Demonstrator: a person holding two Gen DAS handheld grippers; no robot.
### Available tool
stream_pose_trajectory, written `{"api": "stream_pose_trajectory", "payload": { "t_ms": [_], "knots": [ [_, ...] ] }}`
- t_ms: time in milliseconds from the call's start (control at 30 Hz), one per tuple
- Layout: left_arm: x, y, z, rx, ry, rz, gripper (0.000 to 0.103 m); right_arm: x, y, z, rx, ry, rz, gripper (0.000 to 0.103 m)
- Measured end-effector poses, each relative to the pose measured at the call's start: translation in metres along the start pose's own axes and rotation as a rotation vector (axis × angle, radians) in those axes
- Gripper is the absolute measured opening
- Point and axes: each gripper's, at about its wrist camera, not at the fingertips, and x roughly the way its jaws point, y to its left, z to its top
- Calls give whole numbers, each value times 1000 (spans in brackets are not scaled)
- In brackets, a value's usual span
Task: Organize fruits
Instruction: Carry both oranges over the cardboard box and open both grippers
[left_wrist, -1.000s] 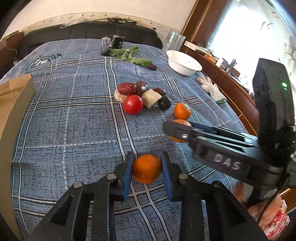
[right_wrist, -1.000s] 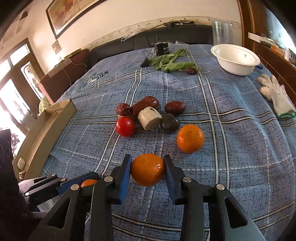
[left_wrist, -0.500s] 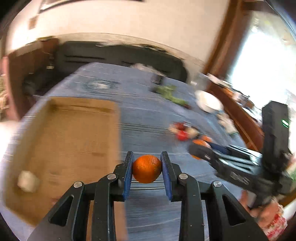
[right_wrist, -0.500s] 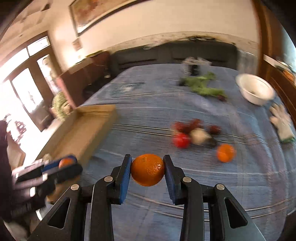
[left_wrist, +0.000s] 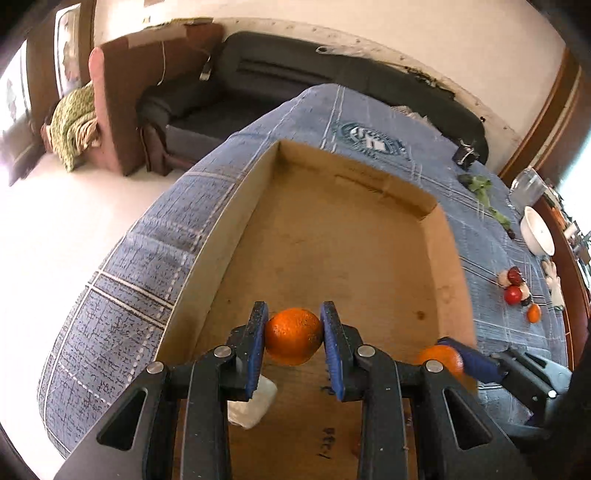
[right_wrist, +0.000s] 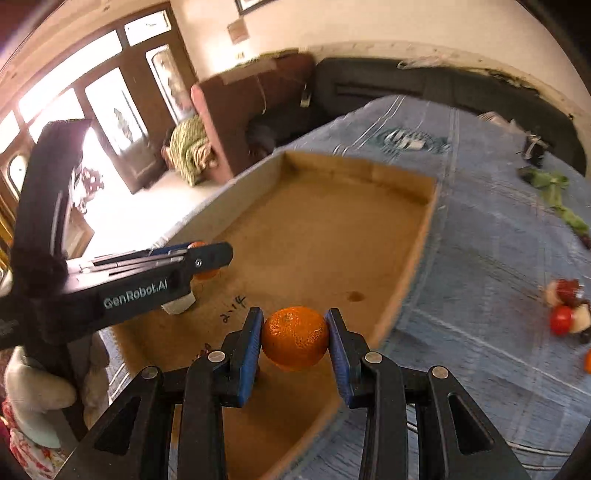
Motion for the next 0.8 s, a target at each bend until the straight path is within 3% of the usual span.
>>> {"api": "stream_pose_trajectory", "payload": {
  "t_ms": [233,333,433,533,667,800],
  "knots": [
    [12,8,-1,-47,35,-13,29,24,8,1,-37,26,-28,41],
    [8,10,-1,-71,32,-36,35,21,13,5,-45,17,-19,42],
    [-12,9,-2,-74,-9,-49,41,8,15,6,-40,-9,-13,42],
    [-40,6,-4,-78,-72,-66,48,-17,9,6,-13,-56,-11,51],
    [-85,1,-13,-92,-166,-171,60,-57,-7,-5,48,-124,-33,64],
    [-114,-19,-19,-92,-240,-326,67,-94,-35,-27,133,-172,-93,65]
  ]
}}
